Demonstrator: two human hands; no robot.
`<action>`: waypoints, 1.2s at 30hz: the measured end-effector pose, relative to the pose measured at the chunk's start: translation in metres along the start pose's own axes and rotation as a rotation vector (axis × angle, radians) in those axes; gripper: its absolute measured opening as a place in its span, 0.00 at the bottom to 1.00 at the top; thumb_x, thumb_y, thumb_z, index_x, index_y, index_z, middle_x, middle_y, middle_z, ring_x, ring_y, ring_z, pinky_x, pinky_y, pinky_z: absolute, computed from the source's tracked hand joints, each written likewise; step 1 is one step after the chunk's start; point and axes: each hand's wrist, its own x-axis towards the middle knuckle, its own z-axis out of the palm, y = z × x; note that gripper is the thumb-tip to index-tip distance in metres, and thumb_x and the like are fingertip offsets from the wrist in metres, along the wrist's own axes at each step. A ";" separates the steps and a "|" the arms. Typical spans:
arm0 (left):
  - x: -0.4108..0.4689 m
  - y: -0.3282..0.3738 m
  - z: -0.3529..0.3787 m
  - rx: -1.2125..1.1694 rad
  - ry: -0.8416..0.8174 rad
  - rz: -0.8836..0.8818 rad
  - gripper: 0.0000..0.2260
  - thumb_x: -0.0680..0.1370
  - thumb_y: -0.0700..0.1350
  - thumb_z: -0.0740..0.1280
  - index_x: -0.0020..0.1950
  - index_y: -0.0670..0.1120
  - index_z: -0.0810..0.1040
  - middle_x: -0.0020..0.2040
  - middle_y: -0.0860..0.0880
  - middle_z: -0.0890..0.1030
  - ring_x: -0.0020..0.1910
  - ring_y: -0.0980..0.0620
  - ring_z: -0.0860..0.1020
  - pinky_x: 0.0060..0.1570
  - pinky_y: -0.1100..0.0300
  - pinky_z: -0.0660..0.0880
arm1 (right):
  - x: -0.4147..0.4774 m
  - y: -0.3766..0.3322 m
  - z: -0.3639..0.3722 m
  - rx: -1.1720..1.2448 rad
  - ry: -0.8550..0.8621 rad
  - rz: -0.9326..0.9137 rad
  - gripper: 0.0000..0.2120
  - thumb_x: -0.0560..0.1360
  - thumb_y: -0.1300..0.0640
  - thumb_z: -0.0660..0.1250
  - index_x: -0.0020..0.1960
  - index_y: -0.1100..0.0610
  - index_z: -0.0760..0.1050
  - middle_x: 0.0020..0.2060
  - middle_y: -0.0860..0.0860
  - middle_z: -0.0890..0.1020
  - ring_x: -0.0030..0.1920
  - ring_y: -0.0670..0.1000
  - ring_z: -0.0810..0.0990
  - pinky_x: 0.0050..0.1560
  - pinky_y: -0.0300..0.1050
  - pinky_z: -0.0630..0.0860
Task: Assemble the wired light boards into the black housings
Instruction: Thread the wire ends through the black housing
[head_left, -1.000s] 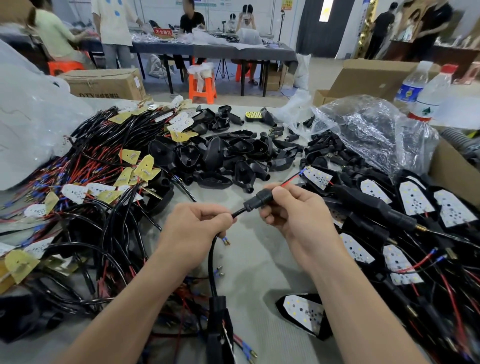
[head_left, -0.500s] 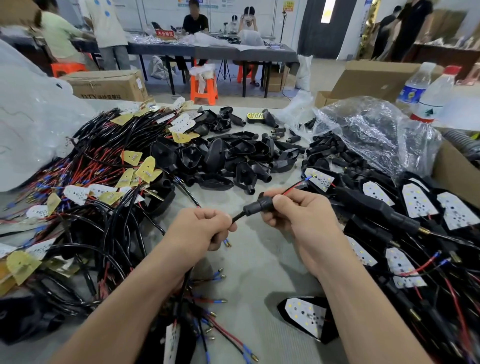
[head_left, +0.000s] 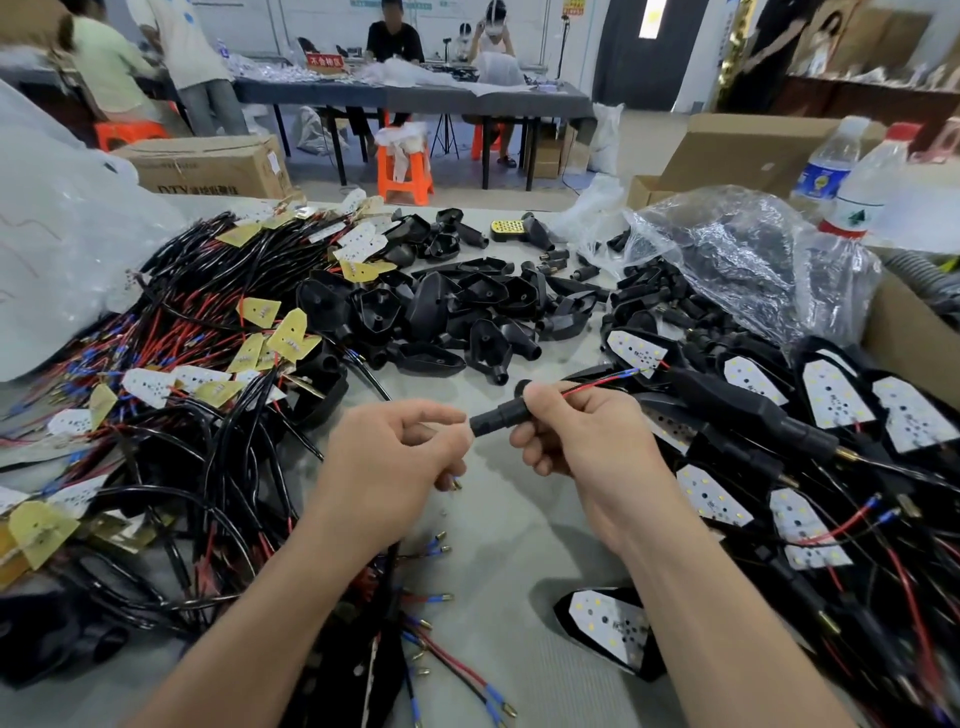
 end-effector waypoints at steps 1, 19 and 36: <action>0.001 0.000 -0.001 -0.042 -0.056 -0.037 0.09 0.76 0.46 0.76 0.56 0.52 0.85 0.37 0.52 0.87 0.34 0.59 0.83 0.40 0.68 0.77 | 0.000 0.000 -0.001 -0.004 0.010 -0.012 0.11 0.81 0.59 0.66 0.43 0.63 0.80 0.30 0.56 0.81 0.27 0.50 0.74 0.27 0.40 0.70; -0.008 0.014 0.003 0.002 -0.060 0.039 0.16 0.75 0.44 0.76 0.42 0.68 0.86 0.37 0.52 0.87 0.39 0.50 0.86 0.43 0.58 0.82 | -0.004 0.000 0.010 -0.277 0.160 -0.261 0.19 0.73 0.42 0.65 0.35 0.57 0.82 0.27 0.57 0.81 0.25 0.50 0.74 0.32 0.47 0.72; 0.002 0.003 -0.008 -0.042 -0.378 -0.071 0.06 0.74 0.44 0.77 0.38 0.45 0.86 0.36 0.43 0.86 0.33 0.49 0.83 0.39 0.62 0.79 | 0.004 -0.019 -0.010 0.259 0.466 -0.269 0.17 0.83 0.58 0.65 0.35 0.56 0.78 0.24 0.50 0.77 0.22 0.46 0.68 0.22 0.37 0.64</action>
